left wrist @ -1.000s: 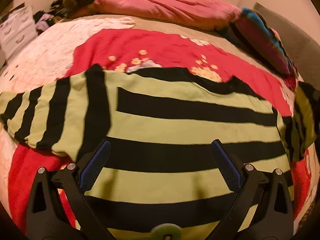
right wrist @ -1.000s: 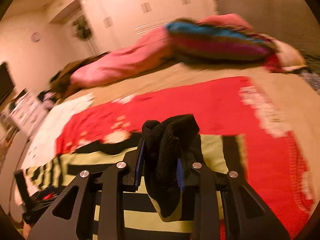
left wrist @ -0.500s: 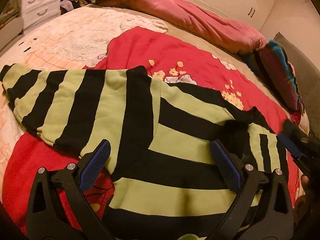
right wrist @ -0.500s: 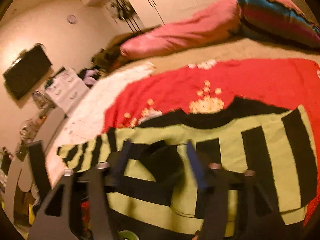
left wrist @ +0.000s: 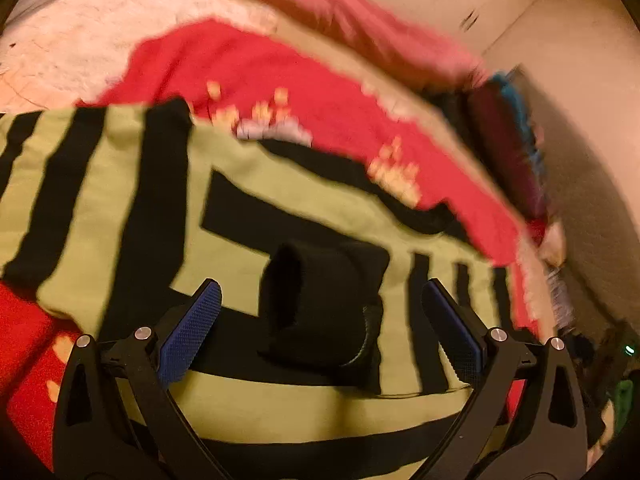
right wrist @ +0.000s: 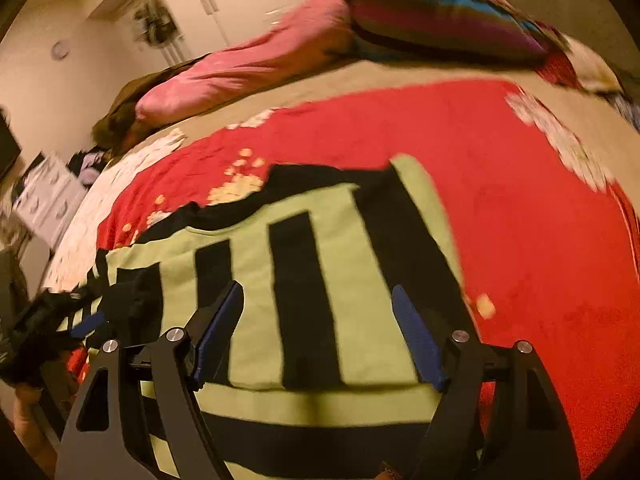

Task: Fold small clothes
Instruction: 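Grasp the folded sleeve cuff with the left gripper and lay it flat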

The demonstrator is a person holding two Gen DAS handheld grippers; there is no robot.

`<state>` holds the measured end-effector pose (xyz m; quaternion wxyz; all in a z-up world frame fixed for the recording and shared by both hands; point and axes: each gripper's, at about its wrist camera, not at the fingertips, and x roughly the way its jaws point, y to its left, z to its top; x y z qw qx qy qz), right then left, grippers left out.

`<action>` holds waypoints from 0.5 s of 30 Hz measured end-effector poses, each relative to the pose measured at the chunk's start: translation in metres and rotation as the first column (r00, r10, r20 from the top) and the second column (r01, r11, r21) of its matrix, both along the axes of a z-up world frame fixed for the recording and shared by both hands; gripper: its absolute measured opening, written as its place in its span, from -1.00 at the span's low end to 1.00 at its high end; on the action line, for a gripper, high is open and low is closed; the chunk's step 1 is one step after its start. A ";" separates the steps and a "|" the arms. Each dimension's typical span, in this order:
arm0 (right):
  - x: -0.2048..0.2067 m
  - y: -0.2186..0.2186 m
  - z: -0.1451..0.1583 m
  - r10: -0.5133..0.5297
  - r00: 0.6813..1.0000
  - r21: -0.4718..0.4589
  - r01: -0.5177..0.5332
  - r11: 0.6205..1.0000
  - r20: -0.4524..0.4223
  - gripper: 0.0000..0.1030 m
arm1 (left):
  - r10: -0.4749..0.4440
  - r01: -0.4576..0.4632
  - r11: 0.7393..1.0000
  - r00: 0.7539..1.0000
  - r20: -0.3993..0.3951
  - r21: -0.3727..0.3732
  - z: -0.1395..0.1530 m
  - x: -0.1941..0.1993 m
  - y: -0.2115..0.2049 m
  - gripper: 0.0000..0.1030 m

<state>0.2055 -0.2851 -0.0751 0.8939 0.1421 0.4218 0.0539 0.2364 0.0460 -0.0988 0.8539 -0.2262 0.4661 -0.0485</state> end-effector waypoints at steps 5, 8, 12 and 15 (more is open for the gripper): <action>-0.003 -0.009 -0.005 -0.022 1.000 -0.001 0.022 1.000 -0.010 0.48 | -0.087 0.092 0.988 0.995 -0.052 0.122 -0.020 0.011 -0.033 -0.40; 0.001 -0.010 -0.003 -0.022 1.000 -0.018 0.022 1.000 0.001 0.48 | -0.104 0.104 0.993 0.995 0.003 0.062 -0.009 0.006 -0.019 -0.79; 0.007 -0.007 -0.002 -0.007 1.000 -0.033 0.008 0.999 0.011 0.48 | -0.042 0.028 0.994 0.991 0.129 0.108 0.023 -0.002 0.008 -0.80; 0.016 0.001 -0.005 0.020 1.000 -0.044 -0.019 0.999 0.002 0.48 | -0.035 0.018 0.992 0.991 0.132 0.128 0.027 0.001 0.021 -0.75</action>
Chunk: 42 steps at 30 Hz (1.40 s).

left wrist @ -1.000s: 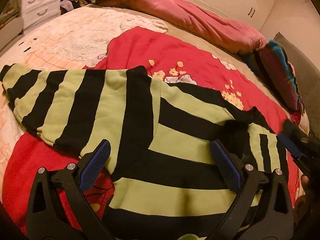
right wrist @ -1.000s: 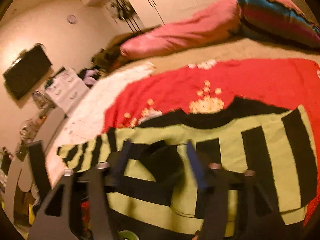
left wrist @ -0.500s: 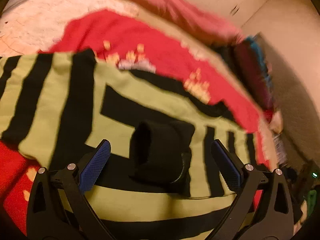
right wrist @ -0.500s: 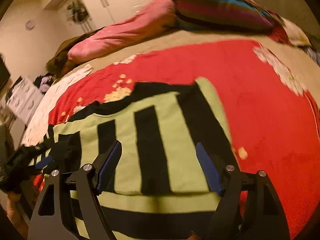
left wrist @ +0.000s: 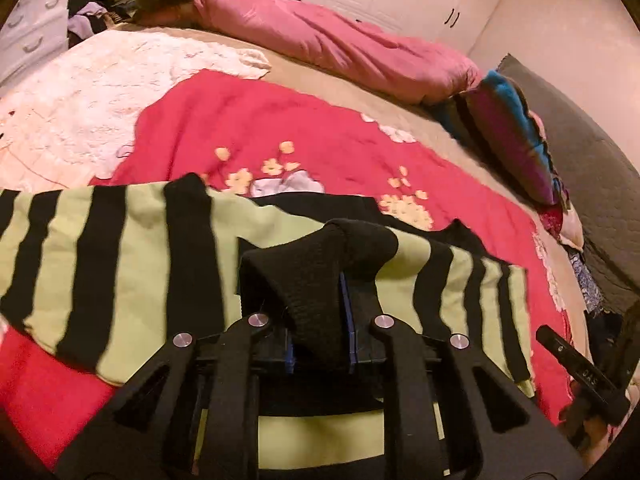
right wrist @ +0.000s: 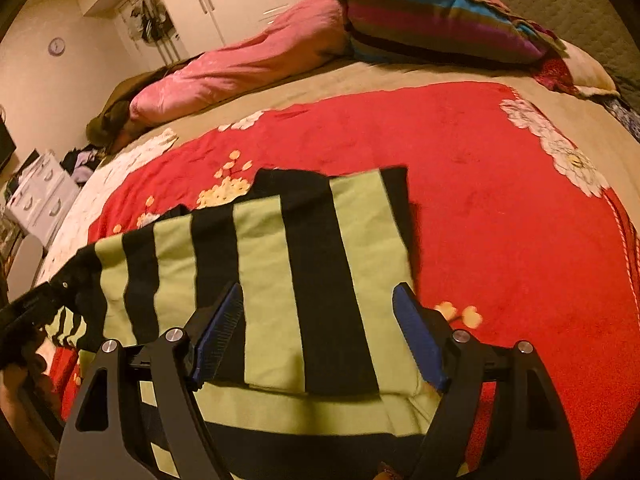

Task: Fold small clothes
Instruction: 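Grasp the folded sleeve cuff with the left gripper and lay it flat, then move the left gripper to the other sleeve's black cuff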

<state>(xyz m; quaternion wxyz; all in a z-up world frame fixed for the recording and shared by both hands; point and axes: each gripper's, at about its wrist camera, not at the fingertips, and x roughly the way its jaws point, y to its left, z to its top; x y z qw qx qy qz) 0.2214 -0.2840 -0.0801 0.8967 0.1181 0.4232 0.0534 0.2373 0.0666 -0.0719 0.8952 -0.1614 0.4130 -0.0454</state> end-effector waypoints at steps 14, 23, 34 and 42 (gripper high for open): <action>0.028 0.016 -0.045 0.005 0.990 -0.158 -0.028 0.987 -0.144 0.48 | 0.115 -0.119 0.983 0.993 0.035 0.141 0.001 -0.017 0.020 0.09; 0.022 0.007 -0.043 -0.025 0.989 -0.099 0.011 0.995 -0.144 0.48 | -0.089 0.073 0.971 0.994 0.061 0.227 -0.003 -0.017 -0.029 -0.24; 0.007 0.007 -0.042 -0.007 0.986 -0.086 -0.008 0.996 -0.167 0.59 | -0.081 0.089 0.974 0.996 -0.047 0.209 -0.041 -0.008 -0.017 -0.05; -0.004 0.011 -0.009 0.005 0.994 -0.007 -0.006 1.000 -0.113 0.66 | -0.019 0.016 0.984 1.000 0.020 0.175 -0.014 -0.018 -0.007 0.43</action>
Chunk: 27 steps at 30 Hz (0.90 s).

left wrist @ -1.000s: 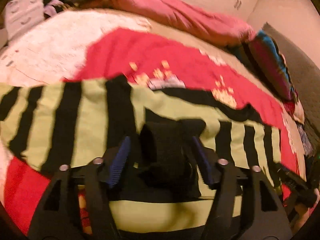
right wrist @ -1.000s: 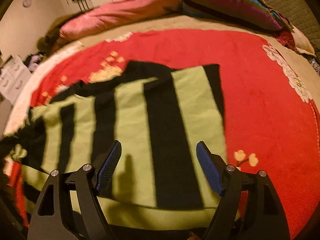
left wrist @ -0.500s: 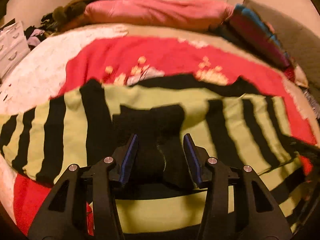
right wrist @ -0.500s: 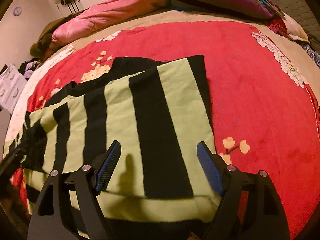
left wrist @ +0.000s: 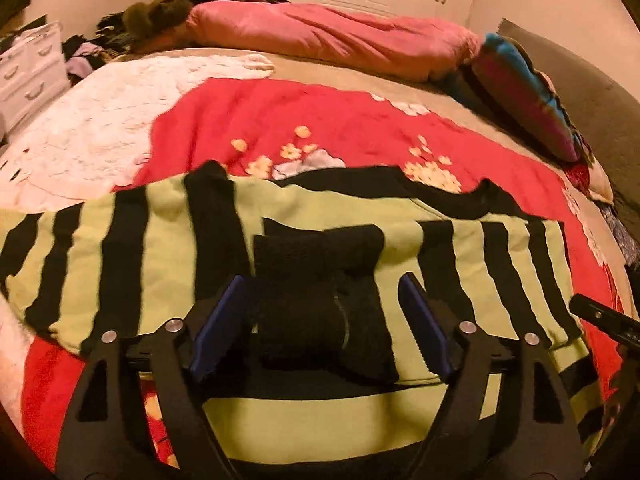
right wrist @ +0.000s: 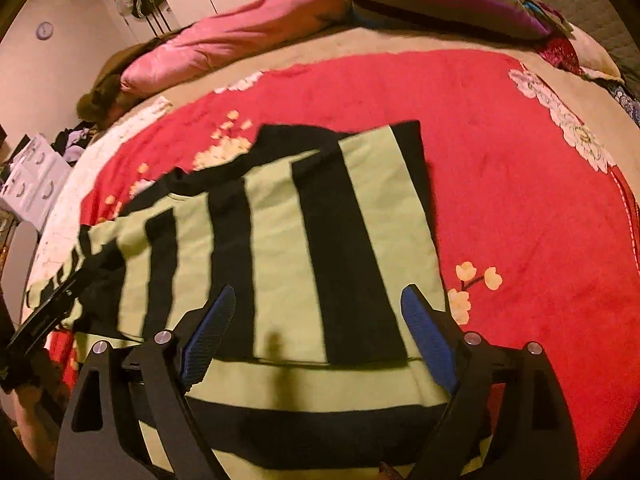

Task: Fold small clothes
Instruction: 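Move the left gripper to the other sleeve's black cuff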

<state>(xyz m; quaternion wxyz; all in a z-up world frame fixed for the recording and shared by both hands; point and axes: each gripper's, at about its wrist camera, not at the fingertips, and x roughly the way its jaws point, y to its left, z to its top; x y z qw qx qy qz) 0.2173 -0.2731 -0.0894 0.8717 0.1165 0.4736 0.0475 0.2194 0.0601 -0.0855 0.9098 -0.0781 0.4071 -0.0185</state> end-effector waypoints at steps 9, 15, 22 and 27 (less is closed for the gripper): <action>-0.011 0.023 0.033 0.037 0.997 0.007 -0.038 0.999 0.070 0.86 | 0.047 -0.048 0.999 0.998 0.037 0.008 0.022 -0.012 0.015 0.82; -0.018 0.046 0.054 0.086 0.989 -0.019 -0.084 0.996 0.121 0.91 | 0.092 -0.094 0.995 0.994 0.065 0.022 0.035 -0.023 0.033 0.82; -0.026 0.083 0.070 0.167 0.973 -0.063 -0.159 0.985 0.160 0.91 | 0.178 -0.177 0.984 0.982 0.061 -0.021 0.042 -0.033 0.068 0.82; -0.027 0.109 0.078 0.216 0.962 -0.063 -0.208 0.976 0.170 0.91 | 0.238 -0.234 0.970 0.969 0.061 -0.063 0.045 -0.040 0.094 0.82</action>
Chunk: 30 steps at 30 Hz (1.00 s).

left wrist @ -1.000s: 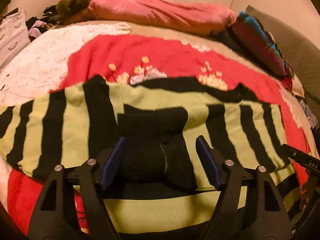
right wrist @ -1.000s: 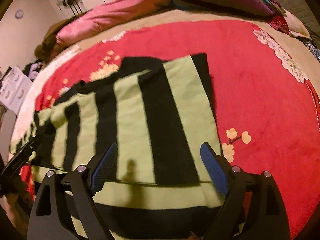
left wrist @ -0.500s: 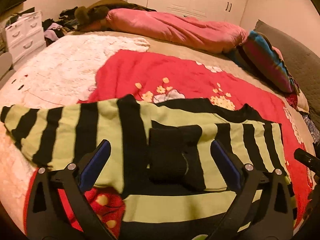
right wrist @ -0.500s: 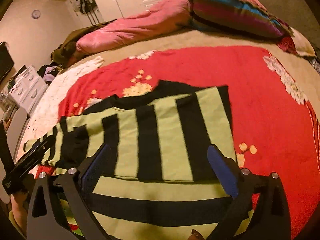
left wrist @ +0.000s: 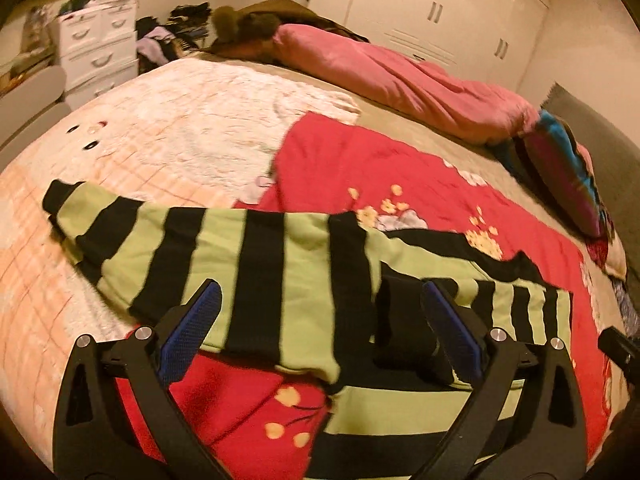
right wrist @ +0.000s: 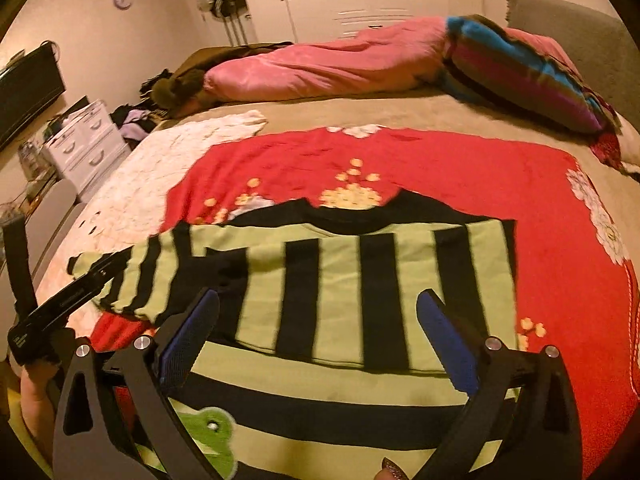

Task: Fold small clothes
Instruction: 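Move the left gripper to the other sleeve's black cuff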

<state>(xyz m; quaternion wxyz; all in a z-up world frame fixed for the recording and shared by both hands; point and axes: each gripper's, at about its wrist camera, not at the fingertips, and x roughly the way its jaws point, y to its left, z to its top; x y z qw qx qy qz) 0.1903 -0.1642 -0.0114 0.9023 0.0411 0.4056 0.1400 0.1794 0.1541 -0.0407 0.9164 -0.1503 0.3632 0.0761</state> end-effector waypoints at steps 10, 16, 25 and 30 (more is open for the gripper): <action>0.001 0.060 0.003 0.115 0.993 -0.012 -0.115 0.993 -0.006 0.91 | 0.165 -0.164 0.983 0.986 0.001 -0.088 -0.004 -0.014 0.064 0.82; 0.002 0.100 0.000 0.191 0.982 -0.030 -0.191 0.981 -0.006 0.91 | 0.287 -0.288 0.948 0.957 -0.028 -0.136 -0.011 -0.027 0.105 0.82; 0.002 0.161 -0.012 0.304 0.952 -0.043 -0.305 0.951 -0.030 0.91 | 0.397 -0.400 0.905 0.916 -0.048 -0.143 -0.023 -0.038 0.141 0.82; -0.002 0.177 -0.019 0.333 0.942 -0.039 -0.335 0.941 -0.051 0.91 | 0.428 -0.434 0.885 0.901 -0.075 -0.170 -0.033 -0.037 0.161 0.82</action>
